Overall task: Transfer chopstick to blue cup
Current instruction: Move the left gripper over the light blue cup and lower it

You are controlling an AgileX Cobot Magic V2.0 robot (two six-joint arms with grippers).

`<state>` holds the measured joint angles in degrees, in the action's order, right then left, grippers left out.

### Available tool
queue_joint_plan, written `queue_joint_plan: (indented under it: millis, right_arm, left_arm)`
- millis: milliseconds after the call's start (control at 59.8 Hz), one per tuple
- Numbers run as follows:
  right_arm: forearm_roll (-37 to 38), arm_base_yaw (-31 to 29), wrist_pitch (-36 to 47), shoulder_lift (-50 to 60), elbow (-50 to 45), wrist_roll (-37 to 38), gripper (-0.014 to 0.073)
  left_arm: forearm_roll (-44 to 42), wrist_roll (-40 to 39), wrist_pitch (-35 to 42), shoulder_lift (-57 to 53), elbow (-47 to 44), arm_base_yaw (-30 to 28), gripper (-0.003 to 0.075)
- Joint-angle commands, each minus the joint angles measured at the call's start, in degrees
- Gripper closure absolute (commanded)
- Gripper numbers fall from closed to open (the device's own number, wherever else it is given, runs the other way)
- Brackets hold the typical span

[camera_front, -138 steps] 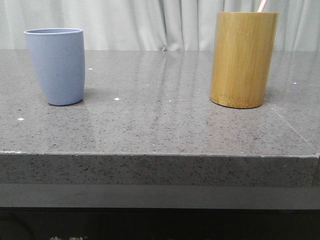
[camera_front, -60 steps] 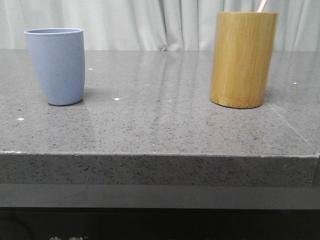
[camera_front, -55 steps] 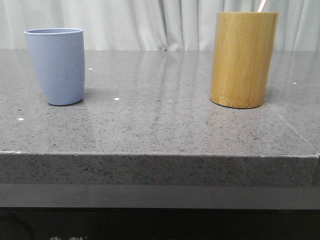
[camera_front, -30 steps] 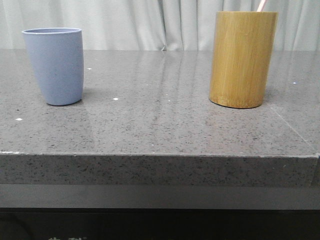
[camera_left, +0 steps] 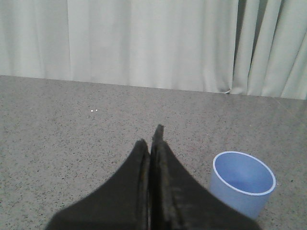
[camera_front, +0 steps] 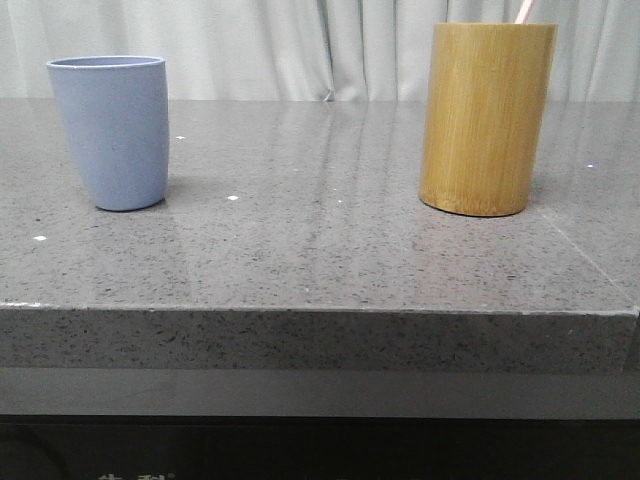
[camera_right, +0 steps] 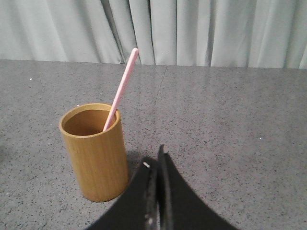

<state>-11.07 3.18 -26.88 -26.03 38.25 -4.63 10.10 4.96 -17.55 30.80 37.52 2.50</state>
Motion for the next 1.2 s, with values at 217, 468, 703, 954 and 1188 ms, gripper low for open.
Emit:
queue_joint_plan:
  millis: [217,468,703,954,1188]
  right_arm:
    - [0.2,-0.1,4.1,-0.6,2.1,-0.1,0.0036]
    - [0.2,-0.1,3.9,-0.6,2.0,-0.1,0.0002]
    - [0.2,-0.1,3.9,-0.6,2.0,-0.1,0.0002]
    - [0.2,-0.1,3.9,-0.6,2.0,-0.1,0.0002]
    - [0.2,-0.1,3.9,-0.6,2.0,-0.1,0.0002]
  left_arm:
    - [0.0,-0.1,5.0,0.7,2.2,-0.1,0.0174]
    - [0.0,-0.1,5.1,0.7,2.2,-0.1,0.0050]
    - [0.6,-0.1,5.4,0.9,2.4,-0.1,0.0051]
    - [0.4,6.0,-7.2,9.6,12.8,0.0,0.0051]
    - [0.4,8.9,-24.2,23.7,30.3,6.6,0.0051]
